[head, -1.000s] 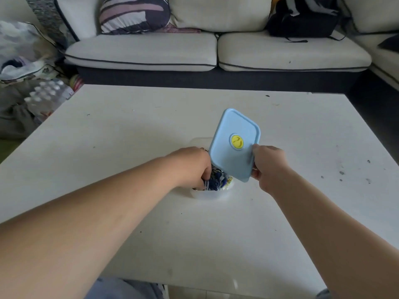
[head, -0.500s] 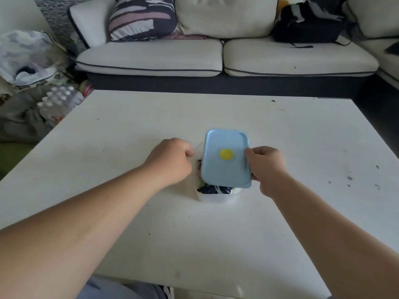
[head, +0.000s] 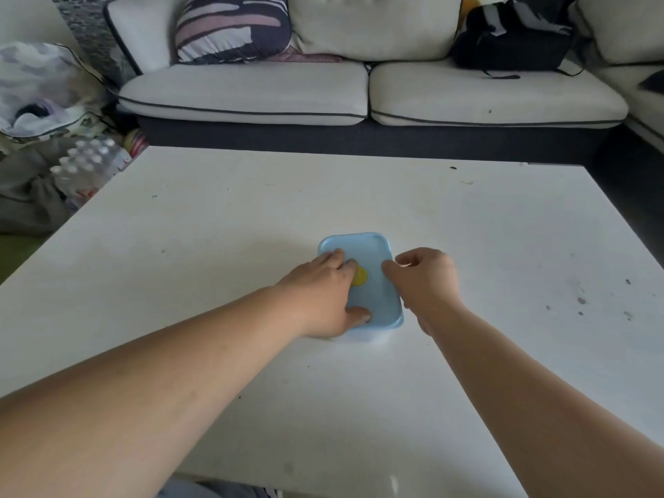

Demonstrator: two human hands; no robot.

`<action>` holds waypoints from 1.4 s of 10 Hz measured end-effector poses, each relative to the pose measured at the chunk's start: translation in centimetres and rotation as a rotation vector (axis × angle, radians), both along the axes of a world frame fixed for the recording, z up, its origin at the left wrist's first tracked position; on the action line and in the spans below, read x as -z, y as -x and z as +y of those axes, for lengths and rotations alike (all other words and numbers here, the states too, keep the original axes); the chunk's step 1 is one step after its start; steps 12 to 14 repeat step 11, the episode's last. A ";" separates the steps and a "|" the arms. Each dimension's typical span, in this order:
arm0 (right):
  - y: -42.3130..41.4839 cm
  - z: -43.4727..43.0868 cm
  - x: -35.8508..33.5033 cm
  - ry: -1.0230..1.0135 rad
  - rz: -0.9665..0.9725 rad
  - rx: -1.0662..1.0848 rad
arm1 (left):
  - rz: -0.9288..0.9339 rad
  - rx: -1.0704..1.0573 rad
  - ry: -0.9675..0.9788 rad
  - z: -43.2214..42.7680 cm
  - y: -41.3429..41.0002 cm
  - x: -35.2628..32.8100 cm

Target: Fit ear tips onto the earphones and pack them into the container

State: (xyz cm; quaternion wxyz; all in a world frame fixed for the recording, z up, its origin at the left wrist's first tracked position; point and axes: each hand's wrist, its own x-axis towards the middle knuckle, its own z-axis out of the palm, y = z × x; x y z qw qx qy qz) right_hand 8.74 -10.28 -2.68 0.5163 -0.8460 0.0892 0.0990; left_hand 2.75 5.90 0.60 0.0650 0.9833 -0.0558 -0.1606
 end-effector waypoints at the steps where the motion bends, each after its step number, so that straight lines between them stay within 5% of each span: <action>1: 0.0 -0.3 0.3 -0.008 0.046 -0.004 | 0.034 0.025 -0.017 0.0 0.0 0.1; 3: 0.3 -0.6 -0.1 -0.046 0.083 -0.058 | 0.111 -0.024 -0.001 -0.3 -0.2 0.4; 5: 1.7 -1.6 -2.3 0.170 0.292 -0.398 | 0.165 -0.069 0.053 -0.1 0.4 1.4; 6: 3.0 -1.9 -2.8 0.122 0.365 -0.485 | 0.149 -0.050 0.076 0.3 0.9 2.3; 8: 4.0 -1.4 -2.0 -0.065 0.360 -0.288 | 0.094 -0.069 0.165 0.9 1.4 3.5; 10: 4.6 -0.2 -1.1 -0.244 0.333 -0.234 | 0.083 -0.067 0.031 2.1 0.0 1.6; 14: 4.4 -0.4 -0.7 -0.224 0.343 -0.266 | 0.039 -0.069 0.040 2.0 0.1 1.1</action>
